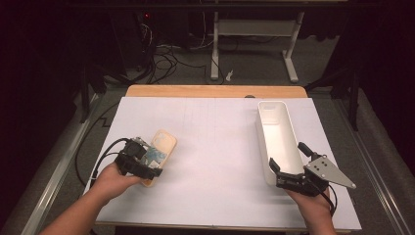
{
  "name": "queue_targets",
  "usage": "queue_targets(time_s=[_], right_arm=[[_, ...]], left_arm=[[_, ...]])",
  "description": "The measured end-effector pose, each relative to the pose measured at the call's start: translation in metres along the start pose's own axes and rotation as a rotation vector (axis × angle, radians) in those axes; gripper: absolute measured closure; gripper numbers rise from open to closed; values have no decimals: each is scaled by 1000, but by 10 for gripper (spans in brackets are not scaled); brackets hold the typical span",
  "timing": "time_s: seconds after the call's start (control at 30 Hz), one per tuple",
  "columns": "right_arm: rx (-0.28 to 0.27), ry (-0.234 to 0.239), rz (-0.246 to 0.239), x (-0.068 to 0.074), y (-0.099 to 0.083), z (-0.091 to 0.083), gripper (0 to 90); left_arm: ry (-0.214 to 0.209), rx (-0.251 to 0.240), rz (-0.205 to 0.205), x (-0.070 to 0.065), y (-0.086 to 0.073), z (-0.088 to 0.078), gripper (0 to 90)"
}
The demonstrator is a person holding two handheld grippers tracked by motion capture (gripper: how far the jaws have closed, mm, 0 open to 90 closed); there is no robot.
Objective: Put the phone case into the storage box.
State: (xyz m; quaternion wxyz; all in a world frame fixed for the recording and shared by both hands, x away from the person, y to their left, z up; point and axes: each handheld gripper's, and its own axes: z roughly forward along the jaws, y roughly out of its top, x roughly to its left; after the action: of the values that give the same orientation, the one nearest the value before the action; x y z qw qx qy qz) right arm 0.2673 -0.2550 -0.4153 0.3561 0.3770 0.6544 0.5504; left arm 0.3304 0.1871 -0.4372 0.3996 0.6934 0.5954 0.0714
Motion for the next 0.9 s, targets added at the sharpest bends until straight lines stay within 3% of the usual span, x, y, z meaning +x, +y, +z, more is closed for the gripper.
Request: queue_targets(time_s=[0.4,0.7,0.9], right_arm=[[4,0,4,0,-1,1,3],[5,-1,5,0,-1,1,3],[6,-2,2,0,-1,1,3]], left_arm=[[-92,-120,-20,-5,1,-5,115],[-167,-199,-73,-3,-4,-4,115],[-192,-257,-66,-7,-6,-4,115]])
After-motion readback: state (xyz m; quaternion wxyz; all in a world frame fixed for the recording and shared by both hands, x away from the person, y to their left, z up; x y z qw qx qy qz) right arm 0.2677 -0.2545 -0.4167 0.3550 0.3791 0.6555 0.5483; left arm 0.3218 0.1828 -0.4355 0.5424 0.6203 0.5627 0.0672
